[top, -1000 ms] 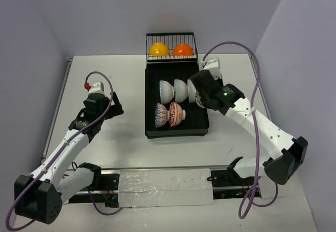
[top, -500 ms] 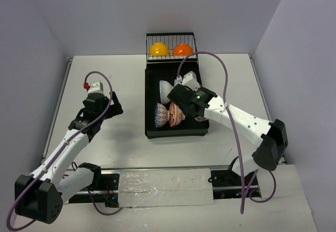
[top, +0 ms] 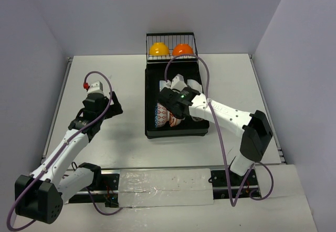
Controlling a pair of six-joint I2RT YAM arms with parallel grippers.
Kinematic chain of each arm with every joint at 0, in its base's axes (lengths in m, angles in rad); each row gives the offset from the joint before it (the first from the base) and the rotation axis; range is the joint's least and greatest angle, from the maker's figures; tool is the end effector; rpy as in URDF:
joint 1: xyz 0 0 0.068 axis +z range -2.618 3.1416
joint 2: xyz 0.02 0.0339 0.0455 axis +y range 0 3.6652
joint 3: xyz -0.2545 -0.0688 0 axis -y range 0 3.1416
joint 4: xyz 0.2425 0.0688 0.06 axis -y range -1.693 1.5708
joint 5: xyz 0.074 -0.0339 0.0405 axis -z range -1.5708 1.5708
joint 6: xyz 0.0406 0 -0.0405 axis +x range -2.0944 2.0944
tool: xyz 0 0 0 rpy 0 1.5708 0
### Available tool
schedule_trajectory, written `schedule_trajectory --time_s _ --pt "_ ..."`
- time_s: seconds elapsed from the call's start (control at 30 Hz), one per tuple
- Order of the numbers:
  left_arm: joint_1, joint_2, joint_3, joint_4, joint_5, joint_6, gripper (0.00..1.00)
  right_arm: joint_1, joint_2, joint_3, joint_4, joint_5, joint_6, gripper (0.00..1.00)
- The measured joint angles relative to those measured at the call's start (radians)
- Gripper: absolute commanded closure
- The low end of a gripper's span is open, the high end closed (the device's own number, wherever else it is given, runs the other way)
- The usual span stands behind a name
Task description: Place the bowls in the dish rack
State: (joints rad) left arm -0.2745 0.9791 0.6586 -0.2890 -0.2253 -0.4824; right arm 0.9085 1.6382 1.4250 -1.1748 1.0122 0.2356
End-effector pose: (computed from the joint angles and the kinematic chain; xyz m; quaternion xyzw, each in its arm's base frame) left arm 0.2144 -0.0510 0.2403 -0.1431 0.8709 -0.0771 0.4637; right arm 0.2142 0.2187 0.2808 -0.2458 0.8368 -0.3627 0.3285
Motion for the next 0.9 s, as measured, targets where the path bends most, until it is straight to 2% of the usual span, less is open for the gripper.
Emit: schedule_trajectory --time_s 0.5,0.9 --pt "0.002 0.000 0.000 0.000 0.000 0.000 0.01 0.045 0.139 0.041 -0.031 0.005 -0.016 1.00" --pt "0.003 0.000 0.000 0.000 0.000 0.000 0.01 0.058 0.269 0.129 -0.143 0.044 0.097 1.00"
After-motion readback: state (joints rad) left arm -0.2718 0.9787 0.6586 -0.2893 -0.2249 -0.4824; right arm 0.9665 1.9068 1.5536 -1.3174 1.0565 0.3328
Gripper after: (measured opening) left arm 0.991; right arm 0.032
